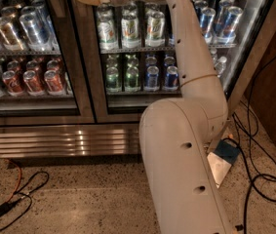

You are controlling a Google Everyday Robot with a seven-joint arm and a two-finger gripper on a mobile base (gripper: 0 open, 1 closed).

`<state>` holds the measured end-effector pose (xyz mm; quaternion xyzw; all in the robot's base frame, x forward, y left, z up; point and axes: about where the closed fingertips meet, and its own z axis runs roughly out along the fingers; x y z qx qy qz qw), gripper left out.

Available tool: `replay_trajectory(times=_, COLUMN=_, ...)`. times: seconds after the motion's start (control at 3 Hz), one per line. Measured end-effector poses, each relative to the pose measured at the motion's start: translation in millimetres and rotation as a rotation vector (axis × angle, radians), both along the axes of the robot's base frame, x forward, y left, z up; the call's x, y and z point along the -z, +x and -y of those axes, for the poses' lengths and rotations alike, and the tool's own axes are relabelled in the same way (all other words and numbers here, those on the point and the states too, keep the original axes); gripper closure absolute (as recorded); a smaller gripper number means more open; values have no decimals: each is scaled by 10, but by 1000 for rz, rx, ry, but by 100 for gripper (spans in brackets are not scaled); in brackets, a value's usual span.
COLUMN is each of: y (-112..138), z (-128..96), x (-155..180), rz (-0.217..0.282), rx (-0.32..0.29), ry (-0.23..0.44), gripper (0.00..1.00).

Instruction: Open right fridge door

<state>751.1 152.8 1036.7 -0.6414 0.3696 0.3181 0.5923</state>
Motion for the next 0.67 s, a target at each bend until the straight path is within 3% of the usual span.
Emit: replay_trajectory(times=0.67, y=-12, z=-22, x=2, rz=-5, rx=-5, ry=0, gripper=58)
